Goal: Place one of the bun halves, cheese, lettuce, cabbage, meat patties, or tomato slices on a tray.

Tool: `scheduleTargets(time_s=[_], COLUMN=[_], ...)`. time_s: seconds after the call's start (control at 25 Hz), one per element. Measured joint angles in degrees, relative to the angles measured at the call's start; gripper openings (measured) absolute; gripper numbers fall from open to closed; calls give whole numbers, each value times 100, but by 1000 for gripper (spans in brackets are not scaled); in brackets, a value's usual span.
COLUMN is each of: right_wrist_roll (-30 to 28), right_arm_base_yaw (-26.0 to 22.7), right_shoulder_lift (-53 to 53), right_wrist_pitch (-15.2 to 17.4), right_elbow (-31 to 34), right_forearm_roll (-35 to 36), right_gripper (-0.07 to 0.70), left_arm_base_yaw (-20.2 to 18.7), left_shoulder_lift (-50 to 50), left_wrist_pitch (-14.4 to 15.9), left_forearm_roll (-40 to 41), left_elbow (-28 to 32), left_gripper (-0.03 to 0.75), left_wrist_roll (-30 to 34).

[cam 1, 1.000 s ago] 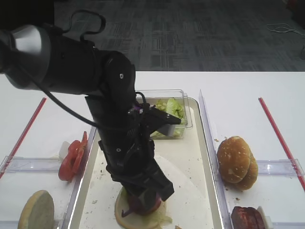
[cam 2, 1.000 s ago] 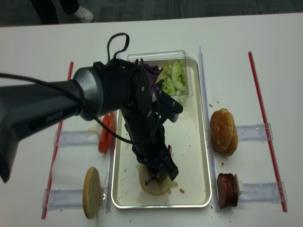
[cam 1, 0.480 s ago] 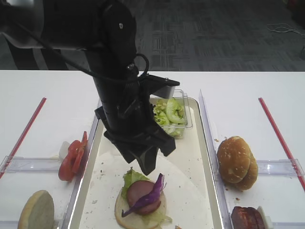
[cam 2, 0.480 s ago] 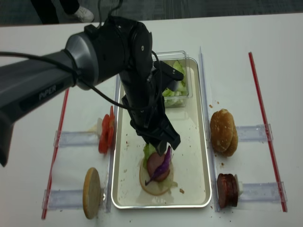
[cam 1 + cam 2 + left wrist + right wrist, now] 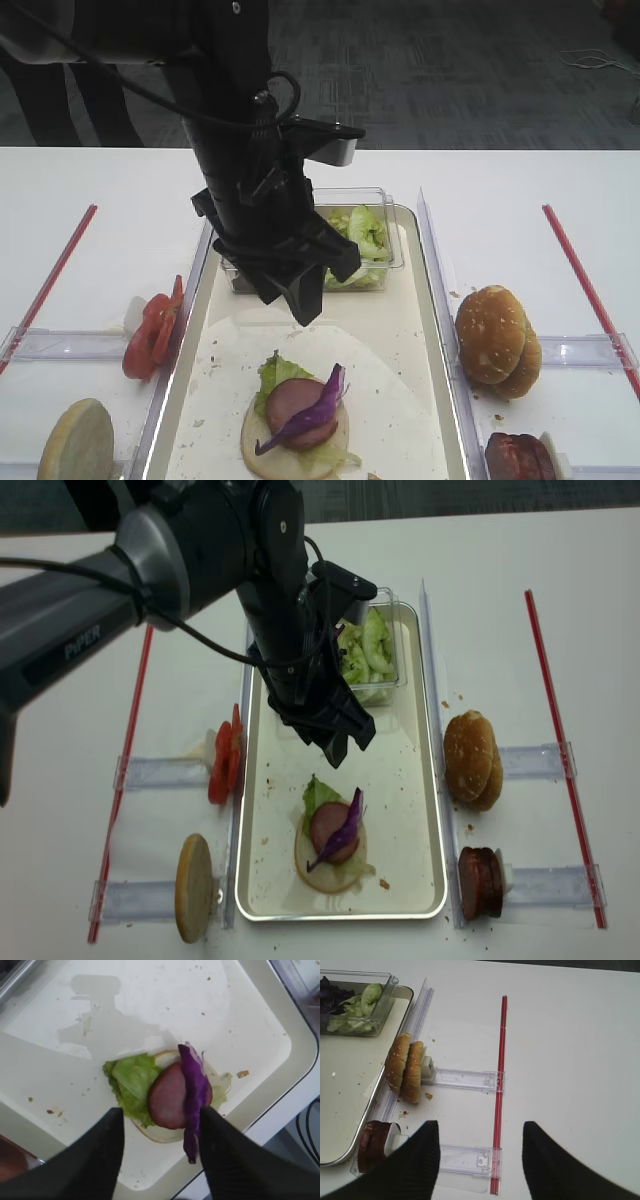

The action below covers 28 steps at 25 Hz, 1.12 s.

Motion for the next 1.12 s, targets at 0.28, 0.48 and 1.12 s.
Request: scheduleTargets(time_s=[0.28, 0.48, 1.12], right_wrist_roll=[0, 0, 0], right_arm_base_yaw=[0, 0, 0], right_shoulder_lift=[0, 0, 0], right_wrist_pitch=[0, 0, 0], right_elbow=[0, 0, 0], right_forearm_roll=[0, 0, 0], right_gripper=[387, 387, 387], left_arm_base_yaw=[245, 780, 3021], left_shoulder_lift=[14, 14, 14], left_wrist_pitch=[14, 14, 14], left_forearm_roll=[175, 412, 729], left_elbow=[0, 0, -15], left_gripper=[356, 356, 356], left_wrist_roll=[-59, -77, -170])
